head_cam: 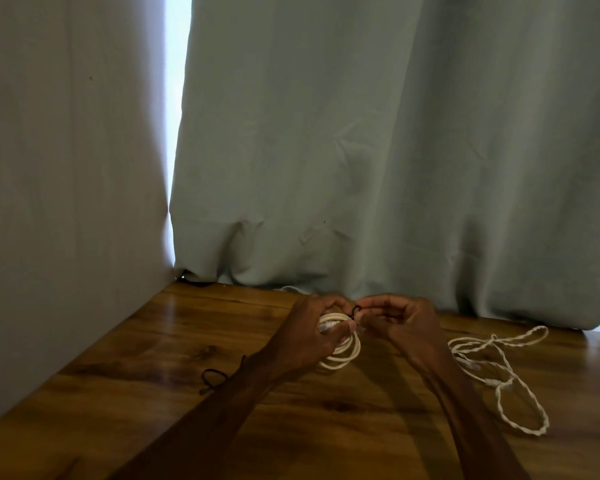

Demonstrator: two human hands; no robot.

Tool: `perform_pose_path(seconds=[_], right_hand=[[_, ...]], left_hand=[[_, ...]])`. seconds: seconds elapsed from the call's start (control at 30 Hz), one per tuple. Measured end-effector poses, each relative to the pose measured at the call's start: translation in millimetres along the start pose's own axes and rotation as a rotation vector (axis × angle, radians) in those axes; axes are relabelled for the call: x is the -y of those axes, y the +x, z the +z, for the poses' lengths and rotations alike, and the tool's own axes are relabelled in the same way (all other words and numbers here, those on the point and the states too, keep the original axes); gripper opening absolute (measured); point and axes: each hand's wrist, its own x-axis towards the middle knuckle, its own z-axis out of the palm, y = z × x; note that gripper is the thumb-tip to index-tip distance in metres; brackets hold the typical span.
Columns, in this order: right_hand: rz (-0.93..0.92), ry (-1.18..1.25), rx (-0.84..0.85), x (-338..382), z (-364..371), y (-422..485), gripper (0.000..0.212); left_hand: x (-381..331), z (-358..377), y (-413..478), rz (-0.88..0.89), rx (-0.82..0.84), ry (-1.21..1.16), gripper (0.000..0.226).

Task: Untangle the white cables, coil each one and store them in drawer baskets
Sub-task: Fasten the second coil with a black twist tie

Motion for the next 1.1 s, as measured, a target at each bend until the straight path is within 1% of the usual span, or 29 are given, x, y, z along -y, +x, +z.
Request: perform_pose_path(seconds=[0.13,0.2,0.37,0.43,0.57,1.1], right_hand=[[0.004,0.01,-0.033,0,1,-2,0.012],[-0.012,-0.01,-0.038,0,1,-1,0.011],[0.002,0.026,-0.043,2,7,-2,0.009],[0.013,0.063,-0.058,2,6,-2,0.01],[0.063,0.147,-0.095,4,4,-3,0.019],[0.018,0.063,-0.066,8,7,-4,0.014]], left_hand=[[8,-1,1,-0.03,-0.016,0.036,0.018],[5,0,1,-0.026,-0.009,0.033,0.017],[-2,1,-1,-0.009,-0.005,-0.003,0.015],[-4,0,-1,-0.006,-0.009,-0.004,0.015],[-7,-1,-2,-0.012,-0.017,-0.046,0.016],[-11,-2,-2,-0.001,-0.001,-0.071,0.017]])
